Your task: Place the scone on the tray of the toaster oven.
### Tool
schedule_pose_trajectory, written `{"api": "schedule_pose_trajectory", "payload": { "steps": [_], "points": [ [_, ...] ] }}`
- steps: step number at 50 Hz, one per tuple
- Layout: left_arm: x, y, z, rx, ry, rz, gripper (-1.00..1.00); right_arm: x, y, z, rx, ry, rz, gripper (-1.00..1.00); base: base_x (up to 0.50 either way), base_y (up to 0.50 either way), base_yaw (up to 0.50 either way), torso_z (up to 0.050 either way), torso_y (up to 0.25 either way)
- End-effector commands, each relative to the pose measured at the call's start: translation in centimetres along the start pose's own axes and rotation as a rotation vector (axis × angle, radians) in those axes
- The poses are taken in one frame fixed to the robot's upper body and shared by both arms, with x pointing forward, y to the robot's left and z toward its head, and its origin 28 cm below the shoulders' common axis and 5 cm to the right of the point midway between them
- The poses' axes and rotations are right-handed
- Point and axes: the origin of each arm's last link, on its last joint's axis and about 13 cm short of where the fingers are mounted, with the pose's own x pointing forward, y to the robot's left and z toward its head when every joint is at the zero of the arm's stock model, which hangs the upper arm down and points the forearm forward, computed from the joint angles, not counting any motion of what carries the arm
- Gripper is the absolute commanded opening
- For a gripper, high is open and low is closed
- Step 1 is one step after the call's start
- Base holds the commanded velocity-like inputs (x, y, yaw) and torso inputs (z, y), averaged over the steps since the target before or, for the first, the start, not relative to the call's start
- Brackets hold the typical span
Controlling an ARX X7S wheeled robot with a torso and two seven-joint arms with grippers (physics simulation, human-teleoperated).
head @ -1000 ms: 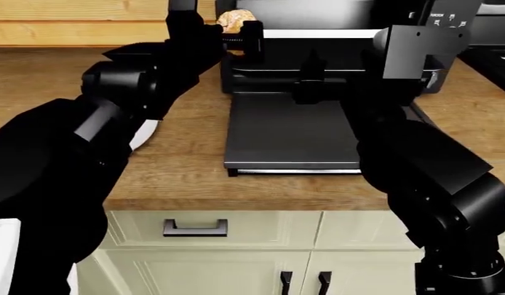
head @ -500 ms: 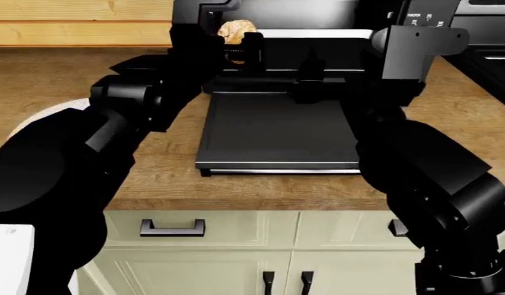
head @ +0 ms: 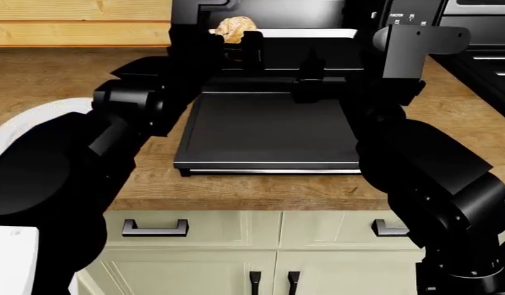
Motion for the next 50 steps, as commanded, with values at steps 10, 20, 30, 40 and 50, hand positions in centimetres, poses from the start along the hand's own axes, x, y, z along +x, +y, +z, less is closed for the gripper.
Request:
{"api": "schedule_pose_trajectory", "payload": {
  "steps": [10,20,30,40,50],
  "points": [
    [0.2,-0.3,-0.1,-0.029,-0.065,-0.013,-1.00,-0.3,0.0,-0.1,-0.016,0.011,-0.013,1.00,0.00,0.00,0.00,0.000,0.000],
    [0.2,-0.3,-0.1,-0.028,-0.073,-0.013,-1.00,0.0,0.0,-0.3,-0.033,0.035,-0.032,1.00,0.00,0.00,0.00,0.000,0.000],
    [0.3,-0.3,0.0,-0.023,-0.085,-0.016,-1.00,0.1,0.1,0.0,-0.036,0.027,-0.036,1.00,0.00,0.00,0.00,0.000,0.000],
    [0.3,-0.3,0.0,-0.009,-0.107,-0.016,-1.00,0.4,0.3,1.5,-0.041,-0.017,-0.031,1.00,0.00,0.00,0.00,0.000,0.001],
    [0.4,-0.2,0.0,0.000,-0.145,-0.015,-1.00,0.9,0.7,3.3,-0.065,-0.070,-0.023,1.00,0.00,0.00,0.00,0.000,0.000]
  ]
}}
